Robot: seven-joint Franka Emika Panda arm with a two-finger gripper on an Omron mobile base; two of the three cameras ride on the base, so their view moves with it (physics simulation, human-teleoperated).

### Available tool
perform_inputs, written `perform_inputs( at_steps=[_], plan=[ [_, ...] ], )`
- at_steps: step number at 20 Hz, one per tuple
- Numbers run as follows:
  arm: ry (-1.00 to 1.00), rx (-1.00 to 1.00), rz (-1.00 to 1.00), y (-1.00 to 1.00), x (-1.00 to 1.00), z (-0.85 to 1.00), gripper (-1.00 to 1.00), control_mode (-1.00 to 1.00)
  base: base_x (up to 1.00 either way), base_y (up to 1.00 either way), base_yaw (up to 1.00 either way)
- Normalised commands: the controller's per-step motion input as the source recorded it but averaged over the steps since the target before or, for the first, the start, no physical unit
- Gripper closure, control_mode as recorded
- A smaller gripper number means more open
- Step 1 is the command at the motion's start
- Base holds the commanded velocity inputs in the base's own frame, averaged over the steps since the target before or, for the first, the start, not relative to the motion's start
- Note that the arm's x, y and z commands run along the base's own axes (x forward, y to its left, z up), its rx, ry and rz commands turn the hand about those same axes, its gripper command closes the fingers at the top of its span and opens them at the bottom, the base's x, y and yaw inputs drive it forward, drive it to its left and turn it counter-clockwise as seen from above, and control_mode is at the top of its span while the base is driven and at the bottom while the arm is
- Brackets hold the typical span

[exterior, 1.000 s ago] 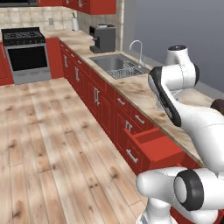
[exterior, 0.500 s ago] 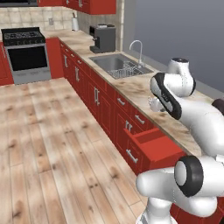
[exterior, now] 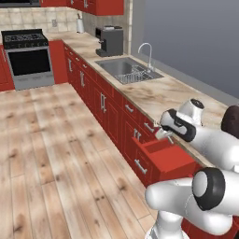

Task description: Pick up the metallic utensils from the counter and place them in the open drawer. Make sure not to pick up any wooden utensils.

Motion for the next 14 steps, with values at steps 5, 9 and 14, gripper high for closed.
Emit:
perform_inputs(
  at_steps=[5, 9, 14],
  plan=[
    [0.01, 0.02, -0.04, 0.05, 0.70, -0.51, 1.00, -1.00, 0.00, 0.00, 0.00],
    [0.08, -0.01, -0.01, -0.04, 0.44, -0.12, 1.00, -1.00, 0.00, 0.00, 0.00],
    [0.33, -0.04, -0.02, -0.02, 0.62, -0.65, 1.00, -1.00, 0.00, 0.00, 0.00]
  ],
)
